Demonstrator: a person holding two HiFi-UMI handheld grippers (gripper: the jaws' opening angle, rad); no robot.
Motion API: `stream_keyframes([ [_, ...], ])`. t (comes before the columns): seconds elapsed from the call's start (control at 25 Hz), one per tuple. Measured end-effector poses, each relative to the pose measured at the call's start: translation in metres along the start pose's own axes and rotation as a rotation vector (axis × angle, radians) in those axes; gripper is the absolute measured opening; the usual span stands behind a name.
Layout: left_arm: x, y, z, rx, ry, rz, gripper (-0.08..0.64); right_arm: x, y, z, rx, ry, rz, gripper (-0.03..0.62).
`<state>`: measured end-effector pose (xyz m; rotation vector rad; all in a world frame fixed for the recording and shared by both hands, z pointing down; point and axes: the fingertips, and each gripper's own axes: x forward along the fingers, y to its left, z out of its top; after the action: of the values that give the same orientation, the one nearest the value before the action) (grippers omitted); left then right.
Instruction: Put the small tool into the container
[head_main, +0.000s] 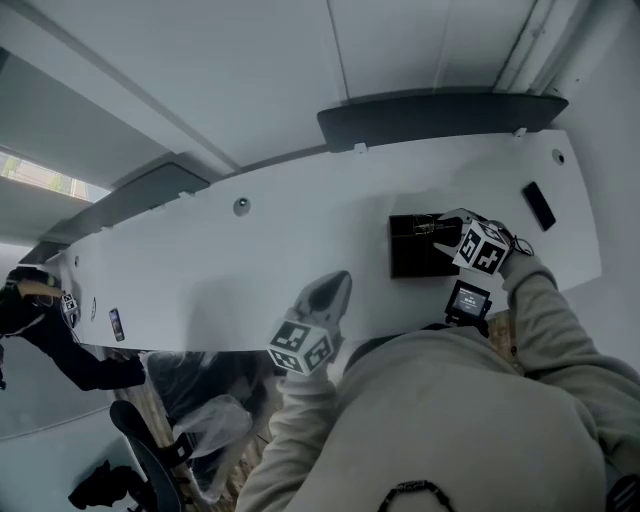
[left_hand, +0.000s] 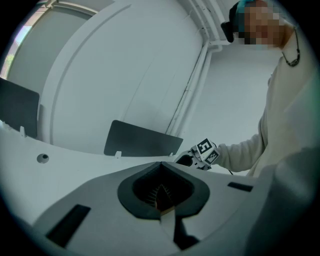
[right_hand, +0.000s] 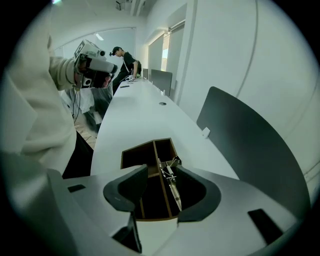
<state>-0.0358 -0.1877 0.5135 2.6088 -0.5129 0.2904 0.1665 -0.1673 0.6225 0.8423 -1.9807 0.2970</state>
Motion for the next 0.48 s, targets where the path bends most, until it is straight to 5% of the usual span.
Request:
stream_keyframes([
  [0.2, 0.014, -0.005, 0.004, 0.024, 0.011, -0.042, 0.000, -0.016, 0.001, -0.001, 0.053, -0.036, -0.010, 0.033],
  [0.48, 0.028, -0.012, 0.006, 0.039, 0.032, -0.096, 0.000, -0.030, 0.022, 0.002, 0.074, -0.072, 0.026, 0.020],
])
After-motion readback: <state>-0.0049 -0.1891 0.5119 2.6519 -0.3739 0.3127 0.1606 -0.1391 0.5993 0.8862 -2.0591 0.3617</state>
